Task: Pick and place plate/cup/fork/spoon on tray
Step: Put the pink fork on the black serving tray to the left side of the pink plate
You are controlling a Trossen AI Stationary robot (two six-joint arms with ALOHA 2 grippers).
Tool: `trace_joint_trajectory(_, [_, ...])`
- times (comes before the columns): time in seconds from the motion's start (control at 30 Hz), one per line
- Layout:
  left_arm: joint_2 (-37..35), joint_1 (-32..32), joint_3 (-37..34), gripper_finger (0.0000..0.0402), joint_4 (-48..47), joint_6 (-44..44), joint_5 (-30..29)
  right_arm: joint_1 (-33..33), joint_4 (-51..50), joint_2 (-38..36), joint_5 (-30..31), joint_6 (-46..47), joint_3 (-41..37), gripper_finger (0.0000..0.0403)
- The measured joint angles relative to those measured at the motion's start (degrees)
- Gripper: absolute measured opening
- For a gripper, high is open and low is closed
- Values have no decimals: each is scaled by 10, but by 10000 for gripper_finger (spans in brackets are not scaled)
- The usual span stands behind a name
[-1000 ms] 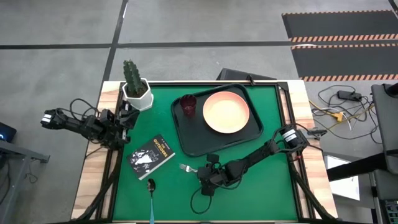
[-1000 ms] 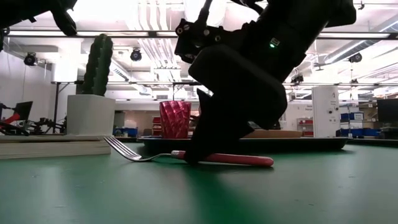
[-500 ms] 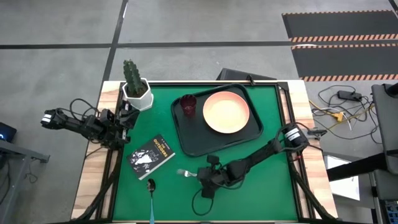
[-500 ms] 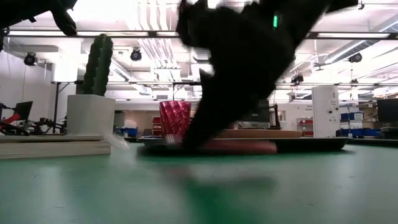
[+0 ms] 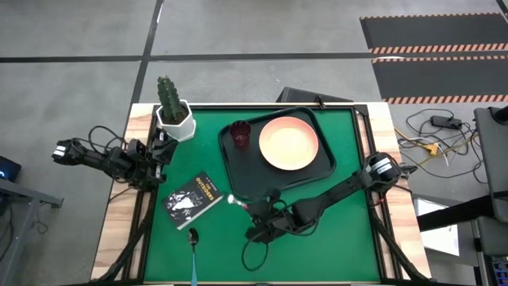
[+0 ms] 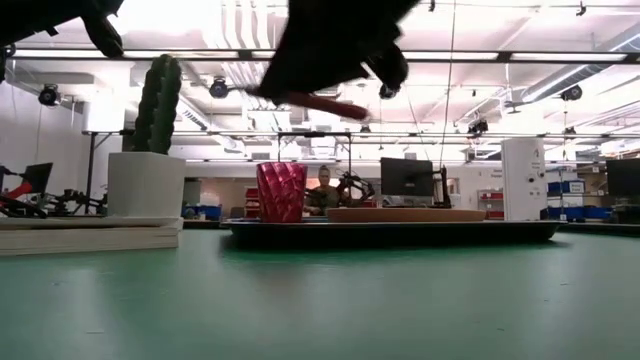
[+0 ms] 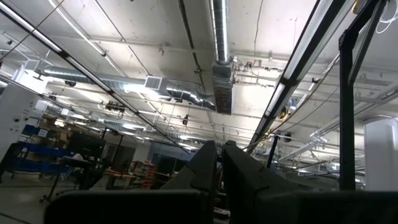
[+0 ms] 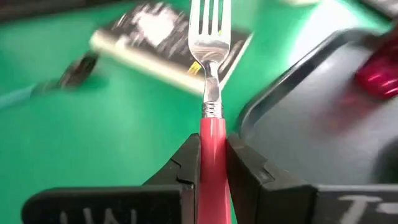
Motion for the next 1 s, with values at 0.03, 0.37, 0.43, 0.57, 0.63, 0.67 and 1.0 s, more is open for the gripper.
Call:
trace_joint_trajectory(0.03, [0, 0, 0, 8, 0, 0, 0, -5, -2, 0, 15, 15, 6, 42])
trace_joint_trajectory(0.37, [-1, 0, 0, 8, -2, 0, 0, -104, -127, 0, -62, 270, 32, 44])
trace_joint_trajectory(0.43, [-1, 0, 0, 8, -2, 0, 0, -121, -138, 0, -69, 298, 32, 44])
trace_joint_trajectory(0.57, [-1, 0, 0, 8, -2, 0, 0, -143, -139, 0, -64, 299, 30, 45])
trace_joint_trajectory(0.63, [-1, 0, 0, 8, -2, 0, 0, -150, -139, 1, -65, 312, 30, 44])
trace_joint_trajectory(0.67, [-1, 0, 0, 8, -2, 0, 0, -153, -139, 4, -65, 327, 30, 45])
trace_joint_trajectory(1.0, [-9, 0, 0, 8, 1, 0, 1, -177, -152, 45, -81, 359, 30, 44])
